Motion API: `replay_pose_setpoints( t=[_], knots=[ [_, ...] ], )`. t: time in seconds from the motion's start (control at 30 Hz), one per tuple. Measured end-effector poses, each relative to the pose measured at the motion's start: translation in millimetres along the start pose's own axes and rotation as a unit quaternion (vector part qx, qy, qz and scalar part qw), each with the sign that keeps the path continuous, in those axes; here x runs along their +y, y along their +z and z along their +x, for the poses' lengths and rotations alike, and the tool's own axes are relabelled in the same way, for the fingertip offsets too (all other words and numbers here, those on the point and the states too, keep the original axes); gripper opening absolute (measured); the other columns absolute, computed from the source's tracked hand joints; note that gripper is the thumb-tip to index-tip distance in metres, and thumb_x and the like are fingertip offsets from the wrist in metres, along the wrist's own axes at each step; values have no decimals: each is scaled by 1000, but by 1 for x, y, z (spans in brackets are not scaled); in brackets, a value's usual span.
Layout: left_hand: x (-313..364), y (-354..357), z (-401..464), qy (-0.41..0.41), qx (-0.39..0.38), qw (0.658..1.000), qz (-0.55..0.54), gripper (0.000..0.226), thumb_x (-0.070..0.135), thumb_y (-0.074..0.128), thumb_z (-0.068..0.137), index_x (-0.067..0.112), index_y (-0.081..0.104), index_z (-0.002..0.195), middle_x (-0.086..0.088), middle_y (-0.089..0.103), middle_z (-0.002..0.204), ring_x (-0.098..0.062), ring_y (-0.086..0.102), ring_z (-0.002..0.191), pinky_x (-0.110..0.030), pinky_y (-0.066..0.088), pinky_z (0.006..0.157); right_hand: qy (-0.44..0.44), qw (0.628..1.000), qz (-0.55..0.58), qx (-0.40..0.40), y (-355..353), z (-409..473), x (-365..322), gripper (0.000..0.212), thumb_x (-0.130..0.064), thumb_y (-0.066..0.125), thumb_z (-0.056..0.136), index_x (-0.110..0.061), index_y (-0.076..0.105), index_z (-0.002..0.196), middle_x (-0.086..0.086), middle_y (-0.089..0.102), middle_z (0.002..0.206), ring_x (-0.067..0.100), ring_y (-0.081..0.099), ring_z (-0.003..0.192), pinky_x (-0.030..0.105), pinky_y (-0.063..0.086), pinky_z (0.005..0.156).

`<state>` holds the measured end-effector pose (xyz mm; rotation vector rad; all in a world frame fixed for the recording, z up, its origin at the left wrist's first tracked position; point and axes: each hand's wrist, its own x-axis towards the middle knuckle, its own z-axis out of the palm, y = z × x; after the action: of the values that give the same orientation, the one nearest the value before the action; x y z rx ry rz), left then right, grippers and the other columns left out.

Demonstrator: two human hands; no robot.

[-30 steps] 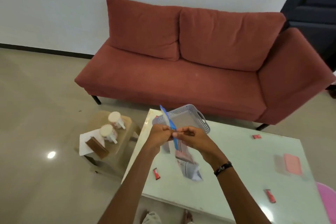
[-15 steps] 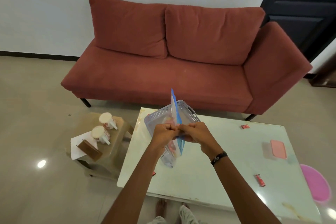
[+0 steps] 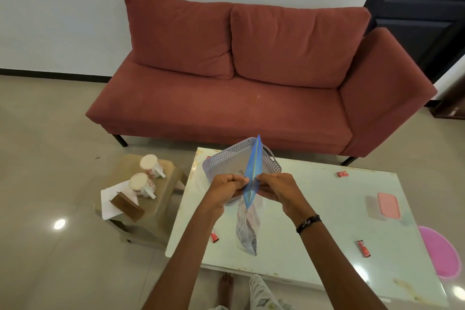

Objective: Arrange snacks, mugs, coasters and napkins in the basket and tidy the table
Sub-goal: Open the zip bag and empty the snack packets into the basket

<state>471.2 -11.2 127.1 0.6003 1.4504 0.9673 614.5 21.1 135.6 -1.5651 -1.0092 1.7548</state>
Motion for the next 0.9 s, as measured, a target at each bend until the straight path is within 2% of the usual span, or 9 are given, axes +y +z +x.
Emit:
replay_pose_setpoints(
  t=[0.13, 0.27, 0.33, 0.43, 0.53, 0.6, 0.7, 0.8, 0.9],
  knots=[
    [-1, 6, 0, 25, 18, 999, 36, 19, 3, 61, 85, -10, 64, 98, -14, 64, 91, -15, 62, 70, -17, 56, 66, 2, 994, -91, -54, -2, -3, 1, 20, -6, 65, 81, 9, 66, 94, 11, 71, 87, 17, 69, 77, 20, 56, 60],
    [-2, 6, 3, 41, 44, 996, 69, 16, 8, 62, 86, -4, 66, 96, -13, 66, 91, -14, 63, 71, -19, 55, 67, 35, 978, -177, -107, -2, -9, 4, 11, -11, 61, 83, -6, 67, 75, 7, 71, 79, 12, 69, 70, 17, 56, 60],
    [-3, 4, 3, 38, 47, 996, 63, 13, 9, 61, 86, -1, 65, 93, -13, 65, 90, -15, 63, 72, -19, 55, 67, 12, 972, -200, -120, -2, -9, 6, 13, -12, 63, 84, -10, 66, 72, 5, 70, 77, 11, 69, 68, 18, 57, 65],
    [-3, 5, 1, 33, 27, 995, 86, 12, 10, 61, 87, 0, 62, 94, -11, 64, 86, -14, 62, 71, -15, 55, 62, -76, 964, -239, -86, 0, -7, 12, 10, -12, 66, 83, -11, 65, 72, 6, 68, 74, 14, 65, 68, 27, 57, 75],
    [-5, 5, -5, 11, -12, 985, 174, 19, 23, 54, 90, 5, 59, 89, -7, 60, 77, -13, 58, 67, -20, 54, 65, -126, 955, -265, -39, 6, -5, 12, 10, -8, 66, 81, -8, 64, 71, 8, 63, 70, 15, 55, 65, 25, 49, 65],
    [-5, 3, -10, -1, -54, 975, 217, 25, 31, 50, 91, 9, 57, 80, -3, 58, 68, -11, 56, 60, -17, 53, 57, -133, 955, -263, -30, 9, -4, 10, 6, -5, 65, 80, -5, 64, 74, 9, 64, 74, 15, 56, 67, 21, 50, 65],
    [-5, 2, -13, 36, -85, 961, 260, 29, 29, 44, 94, 13, 56, 72, 0, 56, 63, -9, 54, 53, -16, 49, 54, -118, 957, -264, -40, 11, -3, 9, 8, -6, 62, 81, -9, 63, 74, 11, 68, 79, 17, 63, 73, 26, 56, 75],
    [-7, 4, -16, 79, -64, 963, 248, 29, 19, 43, 93, 12, 52, 66, -1, 53, 58, -10, 50, 49, -19, 45, 53, -44, 961, -254, -104, 7, -6, 6, 18, -12, 52, 88, -11, 61, 72, 8, 65, 76, 13, 61, 69, 25, 53, 78],
    [-13, 7, -20, 89, -47, 972, 214, 32, 16, 41, 91, 11, 51, 61, -1, 50, 52, -10, 45, 46, -24, 43, 55, 27, 950, -205, -234, -1, -11, 1, 26, -20, 42, 94, -14, 60, 76, 2, 60, 74, 7, 46, 62, 18, 43, 67]
  ],
)
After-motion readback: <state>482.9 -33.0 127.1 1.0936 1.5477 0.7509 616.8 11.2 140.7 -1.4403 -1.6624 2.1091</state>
